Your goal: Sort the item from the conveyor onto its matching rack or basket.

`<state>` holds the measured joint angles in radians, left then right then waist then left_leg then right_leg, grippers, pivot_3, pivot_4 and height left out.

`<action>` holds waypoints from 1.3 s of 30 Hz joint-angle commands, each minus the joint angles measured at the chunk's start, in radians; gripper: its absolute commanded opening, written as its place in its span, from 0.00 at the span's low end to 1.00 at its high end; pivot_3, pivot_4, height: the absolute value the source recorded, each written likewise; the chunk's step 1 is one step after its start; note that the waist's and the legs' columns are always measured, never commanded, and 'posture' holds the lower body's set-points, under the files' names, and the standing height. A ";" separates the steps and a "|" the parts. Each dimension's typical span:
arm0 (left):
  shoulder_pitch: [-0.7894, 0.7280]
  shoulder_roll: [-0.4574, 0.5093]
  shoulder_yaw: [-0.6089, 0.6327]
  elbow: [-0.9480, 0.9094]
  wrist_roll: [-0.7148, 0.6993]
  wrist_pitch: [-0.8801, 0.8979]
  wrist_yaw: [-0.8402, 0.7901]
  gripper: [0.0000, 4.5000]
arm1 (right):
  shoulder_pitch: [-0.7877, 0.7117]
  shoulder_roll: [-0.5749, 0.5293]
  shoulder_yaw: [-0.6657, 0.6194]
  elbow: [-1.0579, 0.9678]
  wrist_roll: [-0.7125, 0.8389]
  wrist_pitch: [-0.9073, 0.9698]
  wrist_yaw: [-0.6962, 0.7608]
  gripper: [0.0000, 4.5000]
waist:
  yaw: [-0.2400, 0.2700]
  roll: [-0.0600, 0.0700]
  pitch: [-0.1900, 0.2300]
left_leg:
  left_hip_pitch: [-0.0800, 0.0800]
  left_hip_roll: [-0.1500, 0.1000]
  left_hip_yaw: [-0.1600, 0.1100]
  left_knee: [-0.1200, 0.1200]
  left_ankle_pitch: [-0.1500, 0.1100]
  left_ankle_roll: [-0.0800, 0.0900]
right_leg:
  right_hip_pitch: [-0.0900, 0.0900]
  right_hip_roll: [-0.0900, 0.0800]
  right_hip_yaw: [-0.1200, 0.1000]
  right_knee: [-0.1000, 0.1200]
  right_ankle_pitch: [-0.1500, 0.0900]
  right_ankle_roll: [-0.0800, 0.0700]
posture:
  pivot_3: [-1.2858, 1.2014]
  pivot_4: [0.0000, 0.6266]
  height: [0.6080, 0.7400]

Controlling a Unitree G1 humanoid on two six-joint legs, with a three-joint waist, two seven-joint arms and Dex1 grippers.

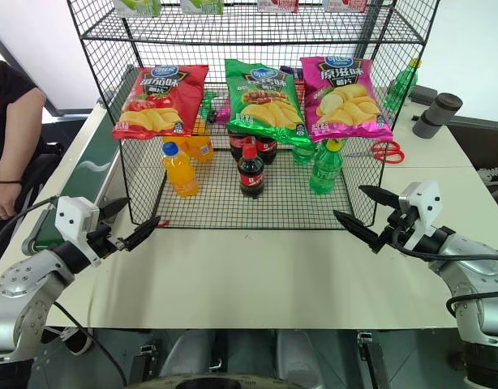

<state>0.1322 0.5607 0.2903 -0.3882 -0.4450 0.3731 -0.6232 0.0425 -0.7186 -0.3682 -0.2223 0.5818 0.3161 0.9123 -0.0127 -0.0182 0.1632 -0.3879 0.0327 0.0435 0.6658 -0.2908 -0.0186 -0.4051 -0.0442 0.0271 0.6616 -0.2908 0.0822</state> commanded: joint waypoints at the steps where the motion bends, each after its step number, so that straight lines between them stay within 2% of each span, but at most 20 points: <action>1: -0.007 0.000 0.027 -0.016 -0.003 -0.023 0.010 1.00 | -0.009 -0.013 -0.028 -0.017 0.007 -0.019 0.009 0.98 | 0.000 0.000 0.000 | 0.000 0.000 0.000 0.000 0.000 0.000 | 0.000 0.000 0.000 0.000 0.000 0.000 | 0.52 0.24 0.95; 19: -0.013 -0.007 0.020 -0.011 0.011 -0.023 0.044 1.00 | -0.026 -0.005 -0.013 0.042 -0.022 -0.062 0.048 0.98 | 0.000 0.000 0.000 | 0.000 0.000 0.000 0.000 0.000 0.000 | 0.000 0.000 0.000 0.000 0.000 0.000 | 0.52 0.24 0.95; 30: -0.025 -0.063 0.015 0.020 0.063 -0.070 0.118 1.00 | -0.044 0.030 0.032 0.016 -0.039 -0.068 0.005 0.98 | 0.000 0.000 0.000 | 0.000 0.000 0.000 0.000 0.000 0.000 | 0.000 0.000 0.000 0.000 0.000 0.000 | 0.52 0.24 0.95; 39: -0.014 -0.114 -0.007 0.024 0.093 -0.101 0.164 1.00 | -0.080 0.069 0.074 0.010 -0.065 -0.048 -0.086 0.98 | 0.000 0.000 0.000 | 0.000 0.000 0.000 0.000 0.000 0.000 | 0.000 0.000 0.000 0.000 0.000 0.000 | 0.52 0.24 0.95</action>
<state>0.1218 0.4479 0.2869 -0.3508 -0.3587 0.2952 -0.4678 -0.0346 -0.6566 -0.2942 -0.1734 0.5204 0.2792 0.8370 -0.0127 -0.0183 0.1632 -0.3879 0.0327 0.0434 0.6659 -0.2908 -0.0186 -0.4051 -0.0444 0.0271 0.6616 -0.2907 0.0823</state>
